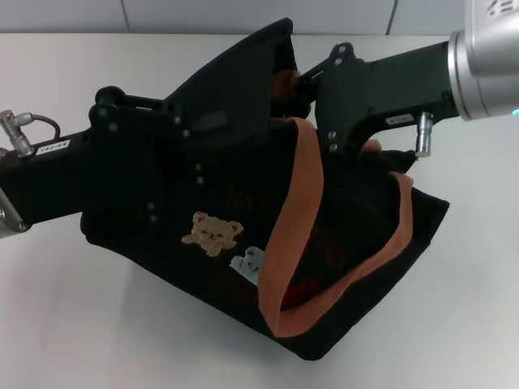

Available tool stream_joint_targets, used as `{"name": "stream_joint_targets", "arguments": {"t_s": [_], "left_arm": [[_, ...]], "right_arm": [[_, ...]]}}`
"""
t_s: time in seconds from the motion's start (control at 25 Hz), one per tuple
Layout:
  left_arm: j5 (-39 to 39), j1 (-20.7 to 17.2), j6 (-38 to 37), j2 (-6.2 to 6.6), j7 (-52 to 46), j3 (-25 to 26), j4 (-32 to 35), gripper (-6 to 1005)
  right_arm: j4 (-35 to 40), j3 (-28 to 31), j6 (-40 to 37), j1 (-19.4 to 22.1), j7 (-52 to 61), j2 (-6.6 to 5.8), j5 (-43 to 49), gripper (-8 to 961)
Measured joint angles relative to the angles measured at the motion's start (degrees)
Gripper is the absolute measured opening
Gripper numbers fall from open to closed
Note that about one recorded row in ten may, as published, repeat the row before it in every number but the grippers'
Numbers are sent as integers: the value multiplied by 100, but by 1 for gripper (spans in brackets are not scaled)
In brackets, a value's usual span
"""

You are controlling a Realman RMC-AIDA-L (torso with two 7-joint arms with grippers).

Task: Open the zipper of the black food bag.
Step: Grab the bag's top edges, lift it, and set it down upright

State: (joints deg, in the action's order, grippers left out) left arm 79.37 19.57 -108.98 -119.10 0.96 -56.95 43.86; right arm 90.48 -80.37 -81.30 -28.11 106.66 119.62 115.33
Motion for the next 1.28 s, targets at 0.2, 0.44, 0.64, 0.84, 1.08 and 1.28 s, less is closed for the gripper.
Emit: {"name": "stream_joint_targets", "arguments": {"t_s": [0.2,0.44,0.64,0.84,1.08,1.28], "left_arm": [[0,6,-1,1,0,-1,-1,126],[-78,6,46,-3,0,-2,-42,126],[-264,-8,221,-5,-15,-45,-73,126],[-390,-21,380,-8,-143,-123,-78,126],[-525,4,631,-8,-214,-182,-137,126],[-701,4,863,-7,-217,-345,-155,126]], "right_arm": [[5,-137,-84,-1,-139,-2,35,175],[261,-91,-615,78,-296,-13,148,55],[708,180,-1152,365,-265,-10,399,1],[1081,551,-1736,796,-272,-2,455,1],[1310,1003,-2632,1541,-268,3,405,0],[1325,1113,-2889,1990,-294,1,220,0]]}}
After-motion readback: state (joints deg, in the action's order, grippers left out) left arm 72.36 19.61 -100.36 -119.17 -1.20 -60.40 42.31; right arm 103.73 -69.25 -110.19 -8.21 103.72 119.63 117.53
